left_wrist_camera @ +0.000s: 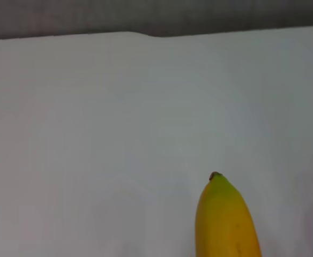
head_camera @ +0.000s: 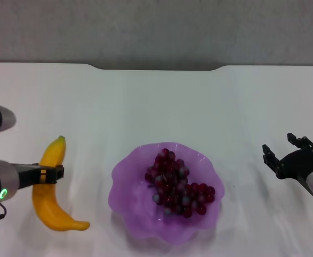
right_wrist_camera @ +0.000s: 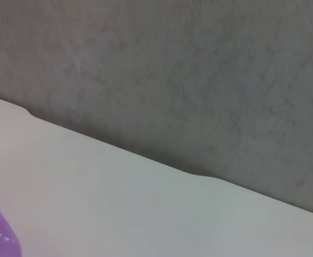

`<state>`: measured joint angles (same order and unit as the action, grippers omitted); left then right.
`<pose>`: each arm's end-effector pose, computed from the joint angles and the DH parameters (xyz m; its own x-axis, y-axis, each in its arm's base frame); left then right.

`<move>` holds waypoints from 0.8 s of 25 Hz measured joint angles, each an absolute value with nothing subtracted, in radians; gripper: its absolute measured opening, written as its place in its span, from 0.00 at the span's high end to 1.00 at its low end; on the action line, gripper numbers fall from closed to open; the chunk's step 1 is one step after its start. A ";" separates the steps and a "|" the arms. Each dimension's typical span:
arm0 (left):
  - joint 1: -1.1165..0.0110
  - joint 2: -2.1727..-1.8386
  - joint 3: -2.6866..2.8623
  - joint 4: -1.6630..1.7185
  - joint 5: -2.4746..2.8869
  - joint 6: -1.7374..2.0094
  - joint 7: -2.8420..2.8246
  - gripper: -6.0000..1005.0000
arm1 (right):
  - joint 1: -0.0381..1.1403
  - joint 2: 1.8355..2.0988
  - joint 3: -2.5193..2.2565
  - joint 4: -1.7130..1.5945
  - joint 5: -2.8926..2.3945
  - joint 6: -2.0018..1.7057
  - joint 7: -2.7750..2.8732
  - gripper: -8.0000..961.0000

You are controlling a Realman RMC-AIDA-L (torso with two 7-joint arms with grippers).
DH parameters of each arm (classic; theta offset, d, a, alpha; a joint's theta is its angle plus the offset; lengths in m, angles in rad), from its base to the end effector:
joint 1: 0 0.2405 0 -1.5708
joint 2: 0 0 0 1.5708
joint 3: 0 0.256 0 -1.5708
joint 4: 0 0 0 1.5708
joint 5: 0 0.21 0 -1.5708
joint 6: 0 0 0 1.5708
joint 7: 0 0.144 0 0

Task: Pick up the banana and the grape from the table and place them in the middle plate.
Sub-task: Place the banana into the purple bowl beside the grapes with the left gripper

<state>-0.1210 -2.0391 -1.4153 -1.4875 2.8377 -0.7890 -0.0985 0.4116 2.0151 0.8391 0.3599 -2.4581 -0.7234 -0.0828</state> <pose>-0.2658 0.3284 0.0007 0.5266 0.7367 0.4242 0.7287 -0.1342 -0.6716 0.3365 0.3378 -0.0551 0.8856 -0.2017 -0.4184 -0.4639 -0.3370 -0.8193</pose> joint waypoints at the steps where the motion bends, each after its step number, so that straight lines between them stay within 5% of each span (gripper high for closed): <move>1: -0.124 -2.039 -1.422 -1.512 2.819 -0.825 -0.094 0.50 | 0.412 2.015 0.839 0.360 -2.458 -0.723 -0.083 0.30; 20: -0.205 -2.042 -1.420 -1.367 2.080 -0.736 0.331 0.47 | 0.429 2.015 0.828 0.369 -2.462 -0.730 -0.083 0.30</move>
